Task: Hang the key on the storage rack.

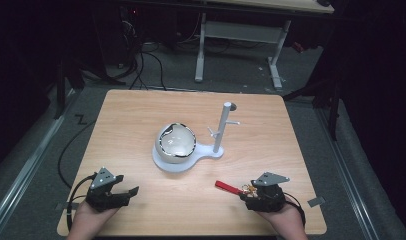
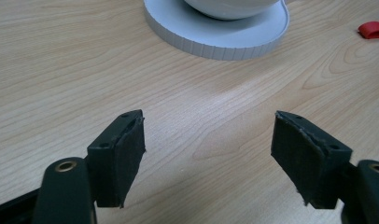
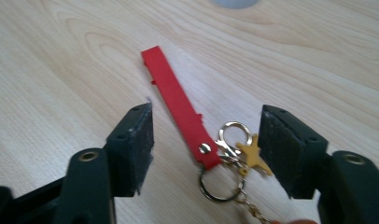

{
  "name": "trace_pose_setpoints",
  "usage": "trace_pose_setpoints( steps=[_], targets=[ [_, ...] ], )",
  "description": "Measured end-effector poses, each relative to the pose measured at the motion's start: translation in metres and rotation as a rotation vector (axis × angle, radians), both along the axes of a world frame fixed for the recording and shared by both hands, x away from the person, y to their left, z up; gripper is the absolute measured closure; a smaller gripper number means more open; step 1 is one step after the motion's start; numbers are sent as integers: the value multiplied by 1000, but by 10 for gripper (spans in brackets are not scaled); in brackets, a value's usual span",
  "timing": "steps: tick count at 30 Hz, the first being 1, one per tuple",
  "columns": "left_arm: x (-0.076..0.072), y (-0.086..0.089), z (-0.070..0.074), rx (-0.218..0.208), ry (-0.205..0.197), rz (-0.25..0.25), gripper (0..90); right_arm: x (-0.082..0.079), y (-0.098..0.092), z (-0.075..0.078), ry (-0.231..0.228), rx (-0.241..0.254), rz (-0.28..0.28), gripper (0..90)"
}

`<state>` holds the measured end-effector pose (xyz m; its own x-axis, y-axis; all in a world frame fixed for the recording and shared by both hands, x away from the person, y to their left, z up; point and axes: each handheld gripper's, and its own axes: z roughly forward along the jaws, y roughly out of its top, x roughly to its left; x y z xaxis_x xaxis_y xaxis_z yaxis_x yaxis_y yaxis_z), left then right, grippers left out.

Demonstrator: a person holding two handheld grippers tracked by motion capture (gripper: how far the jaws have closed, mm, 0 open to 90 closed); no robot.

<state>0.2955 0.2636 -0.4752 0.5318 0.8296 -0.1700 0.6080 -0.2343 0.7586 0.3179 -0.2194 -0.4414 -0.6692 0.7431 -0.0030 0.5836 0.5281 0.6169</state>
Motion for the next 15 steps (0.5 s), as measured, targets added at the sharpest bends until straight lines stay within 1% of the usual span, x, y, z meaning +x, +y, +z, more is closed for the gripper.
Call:
trace_pose_setpoints(
  steps=[3,6,7,9,11,12,13,14,15],
  targets=[
    [-3,3,0,-3,4,5,285,2,5,-1,11,-6,19,408],
    [-8,7,-2,-1,11,10,302,5,16,-4,33,-13,45,471],
    [-8,7,-2,-1,11,10,306,5,16,-4,33,-13,45,471],
    [-11,11,-2,-4,14,16,317,9,21,-7,47,-28,52,505],
    [-12,13,-2,-6,15,20,322,11,24,-9,62,-30,52,525],
    [-12,13,-2,-6,15,20,323,11,24,-9,62,-30,52,525],
    [-13,13,-2,-3,16,20,323,15,27,-13,74,-41,57,545],
    [-14,14,-3,-2,17,22,323,15,27,-13,74,-41,57,545],
    [-15,14,-3,-1,18,23,323,17,30,-16,88,-51,57,558]
  ],
)
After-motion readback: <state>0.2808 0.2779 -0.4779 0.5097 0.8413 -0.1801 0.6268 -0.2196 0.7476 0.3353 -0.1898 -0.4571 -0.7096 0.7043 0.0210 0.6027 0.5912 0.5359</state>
